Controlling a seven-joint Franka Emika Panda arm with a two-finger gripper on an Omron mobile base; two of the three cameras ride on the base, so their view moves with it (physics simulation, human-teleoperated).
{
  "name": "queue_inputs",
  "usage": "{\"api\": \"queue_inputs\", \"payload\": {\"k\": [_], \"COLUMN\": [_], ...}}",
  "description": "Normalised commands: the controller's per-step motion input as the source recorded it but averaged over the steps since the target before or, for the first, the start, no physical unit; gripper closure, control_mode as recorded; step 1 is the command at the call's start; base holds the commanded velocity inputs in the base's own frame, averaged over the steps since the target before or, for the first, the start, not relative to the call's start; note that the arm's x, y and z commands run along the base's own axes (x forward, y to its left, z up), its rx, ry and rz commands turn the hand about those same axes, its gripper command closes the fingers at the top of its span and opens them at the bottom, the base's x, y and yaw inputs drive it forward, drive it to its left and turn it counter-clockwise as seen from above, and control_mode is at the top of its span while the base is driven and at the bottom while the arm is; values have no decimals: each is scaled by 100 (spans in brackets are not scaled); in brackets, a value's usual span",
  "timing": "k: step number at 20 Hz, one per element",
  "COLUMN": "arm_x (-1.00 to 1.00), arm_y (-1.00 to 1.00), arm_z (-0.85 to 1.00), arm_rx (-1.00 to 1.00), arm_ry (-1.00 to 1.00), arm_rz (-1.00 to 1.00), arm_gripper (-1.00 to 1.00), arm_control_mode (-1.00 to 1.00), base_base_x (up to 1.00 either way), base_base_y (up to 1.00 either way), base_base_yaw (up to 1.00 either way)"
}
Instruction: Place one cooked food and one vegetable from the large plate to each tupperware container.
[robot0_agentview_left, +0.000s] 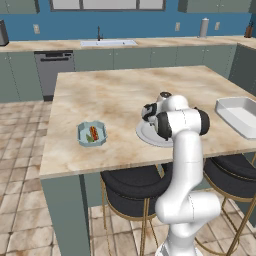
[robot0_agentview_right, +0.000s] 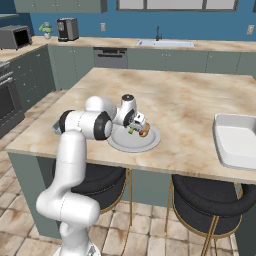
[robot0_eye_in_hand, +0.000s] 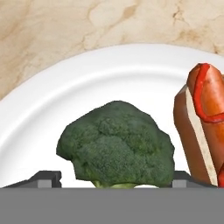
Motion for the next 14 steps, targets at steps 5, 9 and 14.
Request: {"api": "queue_inputs", "payload": {"k": [5,9,14], "arm_x": [0,0,-5], "arm_y": [0,0,1], "arm_z": [-3,-8,8], "arm_rx": [0,1,0], "arm_ry": [0,0,-5], "arm_rz": [0,0,0], "arm_gripper": [100,100,100], "arm_control_mode": [-100,-100,-100], "base_base_x": [0,0,0], "base_base_y": [0,0,0], "base_base_yaw": [0,0,0]}}
